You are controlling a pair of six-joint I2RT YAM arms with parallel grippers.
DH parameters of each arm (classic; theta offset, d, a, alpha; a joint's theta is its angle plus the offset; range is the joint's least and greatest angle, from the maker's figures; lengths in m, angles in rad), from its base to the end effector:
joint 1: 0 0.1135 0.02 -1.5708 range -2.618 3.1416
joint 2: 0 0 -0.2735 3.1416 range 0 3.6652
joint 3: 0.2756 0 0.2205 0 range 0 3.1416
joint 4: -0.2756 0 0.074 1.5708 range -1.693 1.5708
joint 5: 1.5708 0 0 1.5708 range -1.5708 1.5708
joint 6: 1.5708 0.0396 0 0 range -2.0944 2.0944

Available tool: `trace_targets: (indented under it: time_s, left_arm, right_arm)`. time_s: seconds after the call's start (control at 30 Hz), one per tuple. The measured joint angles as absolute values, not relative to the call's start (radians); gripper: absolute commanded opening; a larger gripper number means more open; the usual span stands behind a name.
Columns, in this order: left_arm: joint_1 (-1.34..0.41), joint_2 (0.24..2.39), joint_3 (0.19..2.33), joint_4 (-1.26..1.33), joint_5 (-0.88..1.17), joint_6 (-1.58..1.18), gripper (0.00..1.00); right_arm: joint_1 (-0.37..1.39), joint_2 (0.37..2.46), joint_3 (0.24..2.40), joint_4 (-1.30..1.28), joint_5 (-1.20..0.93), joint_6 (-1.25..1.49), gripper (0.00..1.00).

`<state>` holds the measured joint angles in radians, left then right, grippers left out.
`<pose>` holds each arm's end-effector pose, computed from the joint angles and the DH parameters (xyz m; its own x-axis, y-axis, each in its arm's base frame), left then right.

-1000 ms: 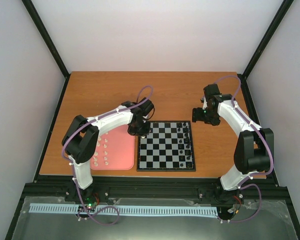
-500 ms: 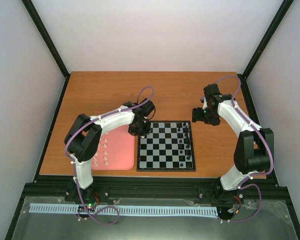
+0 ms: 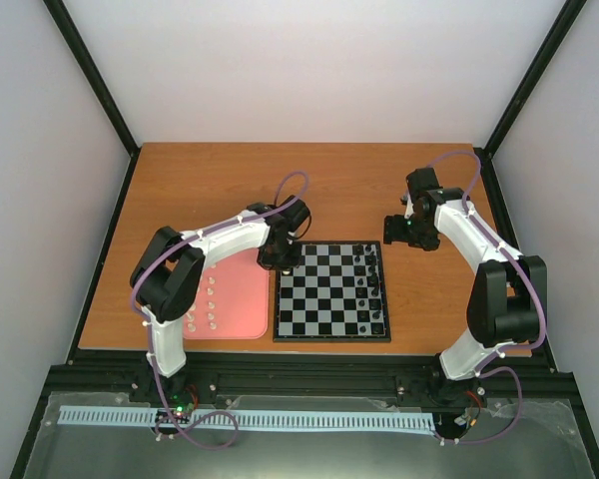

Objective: Set up the chess pieces on the board
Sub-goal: Place the chess piece on the chessboard.

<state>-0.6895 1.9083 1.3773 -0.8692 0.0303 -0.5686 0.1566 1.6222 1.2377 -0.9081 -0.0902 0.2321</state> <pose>0.2640 -0.2193 0.2039 -0.9852 0.1148 -0.1270 0.1297 0.9847 -0.1166 0.2804 0.0479 0.2536 -0.9657 0.0795 -0.2473 0.0435 0.9881 0.1475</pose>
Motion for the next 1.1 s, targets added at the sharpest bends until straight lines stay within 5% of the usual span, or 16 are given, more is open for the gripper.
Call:
trace_targets:
  time_s: [0.73,1.0,1.1]
  left_arm:
    - [-0.690,1.884,1.367,-0.881,0.030,-0.552,0.28]
    - [-0.690,1.828,1.367,-0.897,0.025,-0.533,0.63]
    - [-0.690,1.772,1.368,-0.926,-0.001,-0.527,0.65]
  right_arm:
    - [0.157,1.622,1.238,-0.908,-0.091,0.232,1.00]
    - [0.157,1.622,1.238,-0.908,-0.094,0.232,1.00]
    - [0.157,1.622,1.238,-0.908,-0.094,0.232,1.00]
